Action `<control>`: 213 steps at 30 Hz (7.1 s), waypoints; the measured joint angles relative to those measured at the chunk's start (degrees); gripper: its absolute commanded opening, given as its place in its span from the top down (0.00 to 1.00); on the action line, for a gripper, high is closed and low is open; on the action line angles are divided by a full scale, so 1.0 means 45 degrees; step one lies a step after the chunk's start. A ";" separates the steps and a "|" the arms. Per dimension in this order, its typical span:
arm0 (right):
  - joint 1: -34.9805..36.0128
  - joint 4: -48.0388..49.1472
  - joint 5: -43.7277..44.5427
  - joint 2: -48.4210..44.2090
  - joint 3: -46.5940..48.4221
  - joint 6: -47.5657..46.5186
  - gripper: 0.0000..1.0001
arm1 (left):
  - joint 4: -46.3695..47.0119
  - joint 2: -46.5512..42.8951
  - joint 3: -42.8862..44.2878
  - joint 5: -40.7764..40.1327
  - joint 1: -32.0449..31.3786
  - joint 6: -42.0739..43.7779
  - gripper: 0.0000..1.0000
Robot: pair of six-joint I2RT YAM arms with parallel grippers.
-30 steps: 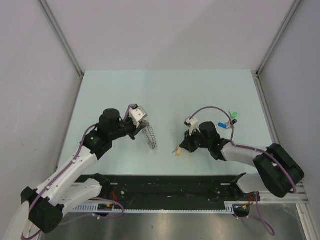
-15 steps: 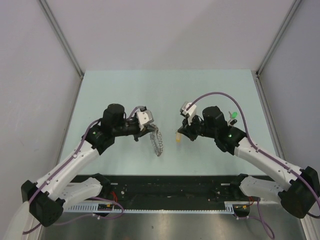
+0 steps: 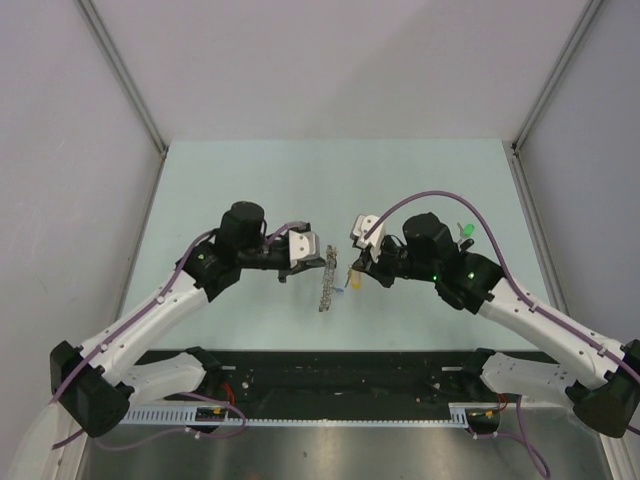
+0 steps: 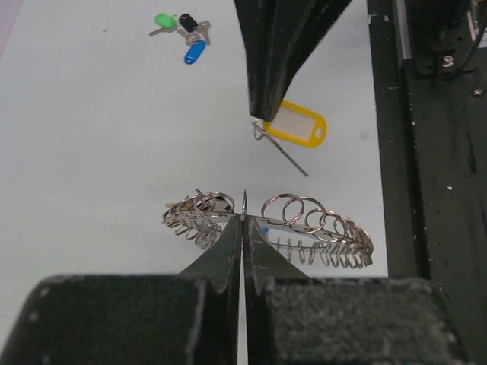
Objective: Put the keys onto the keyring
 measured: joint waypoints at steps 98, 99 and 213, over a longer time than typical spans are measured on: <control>0.1345 0.0015 0.0865 0.0597 0.0165 -0.1200 1.00 | 0.1219 0.0986 -0.0748 0.1530 -0.0185 -0.0806 1.00; 0.1345 0.0015 0.0894 0.0597 0.0165 -0.1195 1.00 | 0.1219 0.0986 -0.0748 0.1530 -0.0185 -0.0806 1.00; -0.2215 0.6232 0.3152 0.5323 -0.4911 0.5848 1.00 | 0.0937 -0.2093 -0.2404 -0.9802 0.0607 -0.2885 1.00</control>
